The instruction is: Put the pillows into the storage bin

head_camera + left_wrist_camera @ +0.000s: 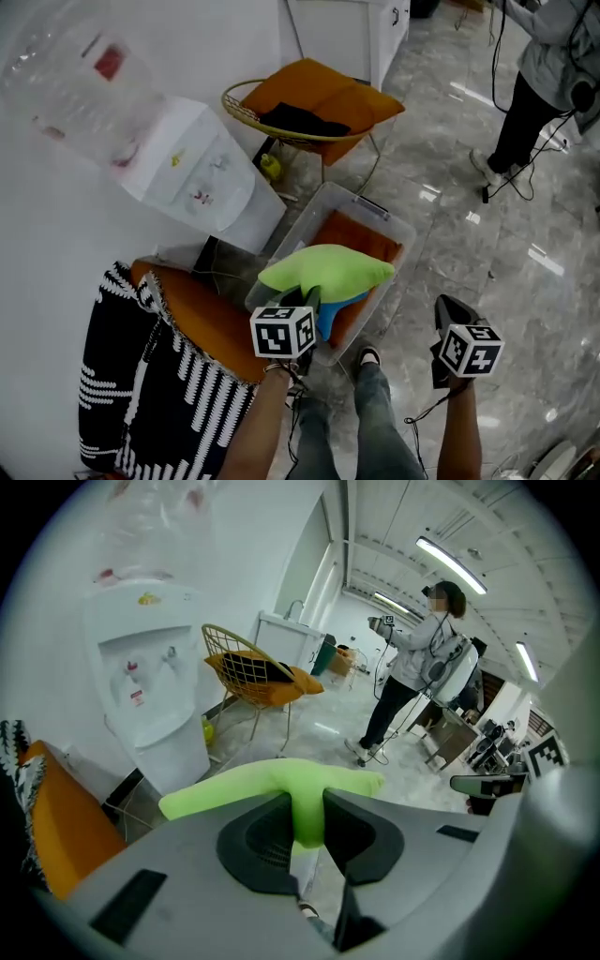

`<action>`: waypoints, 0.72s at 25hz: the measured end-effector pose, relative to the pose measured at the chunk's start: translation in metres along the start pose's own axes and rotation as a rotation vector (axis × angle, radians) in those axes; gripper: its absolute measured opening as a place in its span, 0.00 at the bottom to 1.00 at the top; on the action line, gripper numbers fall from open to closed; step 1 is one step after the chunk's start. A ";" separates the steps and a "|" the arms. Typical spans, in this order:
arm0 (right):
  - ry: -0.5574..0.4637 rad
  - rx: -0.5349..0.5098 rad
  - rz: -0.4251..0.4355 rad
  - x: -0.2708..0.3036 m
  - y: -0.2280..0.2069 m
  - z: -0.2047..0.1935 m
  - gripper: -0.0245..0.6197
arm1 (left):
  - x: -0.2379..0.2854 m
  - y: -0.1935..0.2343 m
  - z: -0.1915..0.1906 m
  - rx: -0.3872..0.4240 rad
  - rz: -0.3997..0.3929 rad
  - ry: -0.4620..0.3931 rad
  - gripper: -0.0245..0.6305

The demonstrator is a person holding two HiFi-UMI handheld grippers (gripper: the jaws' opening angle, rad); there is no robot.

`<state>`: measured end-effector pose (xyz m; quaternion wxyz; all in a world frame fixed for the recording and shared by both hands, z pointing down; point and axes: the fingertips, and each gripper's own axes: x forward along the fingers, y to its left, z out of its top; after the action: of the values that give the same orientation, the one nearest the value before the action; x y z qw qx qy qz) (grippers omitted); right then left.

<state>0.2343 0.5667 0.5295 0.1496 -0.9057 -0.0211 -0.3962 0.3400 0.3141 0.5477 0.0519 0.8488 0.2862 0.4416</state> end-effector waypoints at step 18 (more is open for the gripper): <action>0.072 0.104 -0.041 0.116 -0.102 -0.031 0.04 | 0.205 0.007 0.012 0.121 -0.052 0.085 0.13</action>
<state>0.2757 0.6458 0.6592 0.1891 -0.8812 -0.0547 -0.4299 0.4440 0.4196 0.6907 -0.0003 0.8232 0.3363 0.4575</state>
